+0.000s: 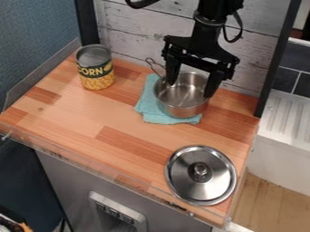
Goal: Moved can to the lower left of table
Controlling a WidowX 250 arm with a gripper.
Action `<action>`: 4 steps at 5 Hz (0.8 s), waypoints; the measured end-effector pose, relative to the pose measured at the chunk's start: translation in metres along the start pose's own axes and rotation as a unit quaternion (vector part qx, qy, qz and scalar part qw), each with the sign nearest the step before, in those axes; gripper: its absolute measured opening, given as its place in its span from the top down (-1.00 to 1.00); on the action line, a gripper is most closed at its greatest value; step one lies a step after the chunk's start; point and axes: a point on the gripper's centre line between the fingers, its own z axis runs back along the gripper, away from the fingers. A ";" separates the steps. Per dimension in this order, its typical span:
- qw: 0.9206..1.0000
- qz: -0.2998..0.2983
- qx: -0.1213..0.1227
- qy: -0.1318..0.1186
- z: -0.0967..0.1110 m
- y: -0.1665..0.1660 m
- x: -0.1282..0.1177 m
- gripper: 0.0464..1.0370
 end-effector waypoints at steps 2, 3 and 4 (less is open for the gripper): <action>1.000 0.009 -0.015 0.022 -0.017 0.011 0.014 -0.93; 0.999 0.013 -0.029 0.026 -0.024 0.048 0.037 -0.93; 0.999 0.022 -0.047 -0.001 -0.018 0.095 0.057 -0.93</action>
